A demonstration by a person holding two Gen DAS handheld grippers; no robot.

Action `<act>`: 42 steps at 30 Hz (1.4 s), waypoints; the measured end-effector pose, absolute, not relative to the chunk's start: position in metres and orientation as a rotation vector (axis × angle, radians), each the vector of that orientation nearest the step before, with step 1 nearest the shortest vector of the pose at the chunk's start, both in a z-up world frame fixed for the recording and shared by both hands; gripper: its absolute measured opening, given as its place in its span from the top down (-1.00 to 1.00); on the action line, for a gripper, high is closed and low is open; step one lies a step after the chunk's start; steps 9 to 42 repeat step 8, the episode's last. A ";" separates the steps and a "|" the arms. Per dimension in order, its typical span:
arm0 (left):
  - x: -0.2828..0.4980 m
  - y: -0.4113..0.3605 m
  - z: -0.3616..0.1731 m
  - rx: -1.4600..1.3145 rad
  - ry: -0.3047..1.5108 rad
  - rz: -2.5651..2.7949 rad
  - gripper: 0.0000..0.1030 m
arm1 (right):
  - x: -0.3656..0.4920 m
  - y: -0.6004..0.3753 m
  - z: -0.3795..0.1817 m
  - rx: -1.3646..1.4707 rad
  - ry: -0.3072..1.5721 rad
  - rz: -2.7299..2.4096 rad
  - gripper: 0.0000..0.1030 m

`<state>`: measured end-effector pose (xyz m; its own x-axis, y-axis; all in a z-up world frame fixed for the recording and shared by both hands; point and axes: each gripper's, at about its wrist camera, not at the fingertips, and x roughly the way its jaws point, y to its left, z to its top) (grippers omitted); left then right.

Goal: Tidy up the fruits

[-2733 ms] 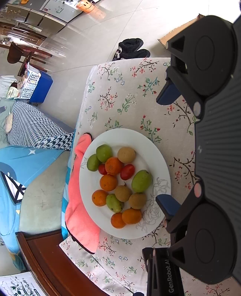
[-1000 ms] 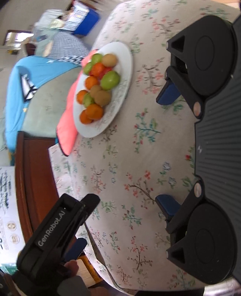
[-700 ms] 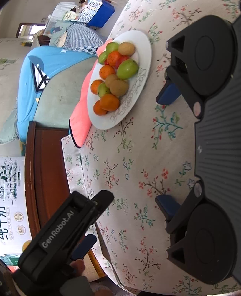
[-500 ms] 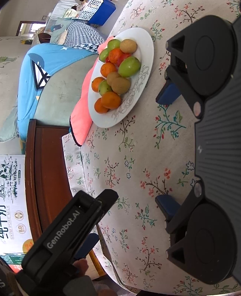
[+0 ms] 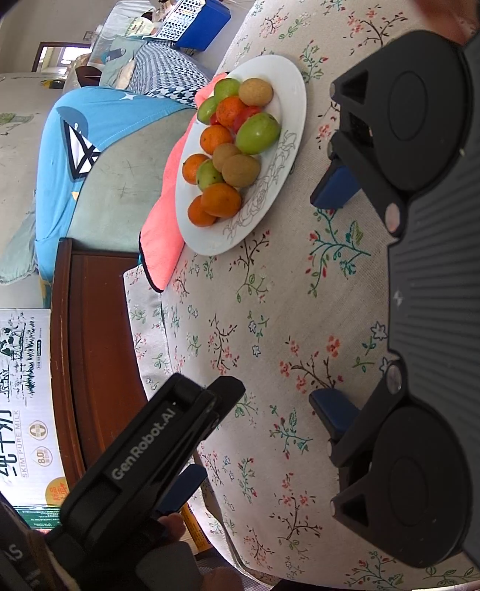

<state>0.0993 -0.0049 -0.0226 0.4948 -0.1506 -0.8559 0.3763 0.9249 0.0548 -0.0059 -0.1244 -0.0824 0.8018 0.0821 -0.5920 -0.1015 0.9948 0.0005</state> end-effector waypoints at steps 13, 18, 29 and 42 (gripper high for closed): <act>0.103 -0.007 -0.032 0.266 1.021 -0.303 -0.91 | -0.006 -0.125 -0.082 -0.032 0.633 0.098 -0.99; 0.103 -0.007 -0.032 0.266 1.021 -0.303 -0.91 | -0.006 -0.125 -0.082 -0.032 0.633 0.098 -0.99; 0.103 -0.007 -0.032 0.266 1.021 -0.303 -0.91 | -0.006 -0.125 -0.082 -0.032 0.633 0.098 -0.99; 0.103 -0.007 -0.032 0.266 1.021 -0.303 -0.91 | -0.006 -0.125 -0.082 -0.032 0.633 0.098 -0.99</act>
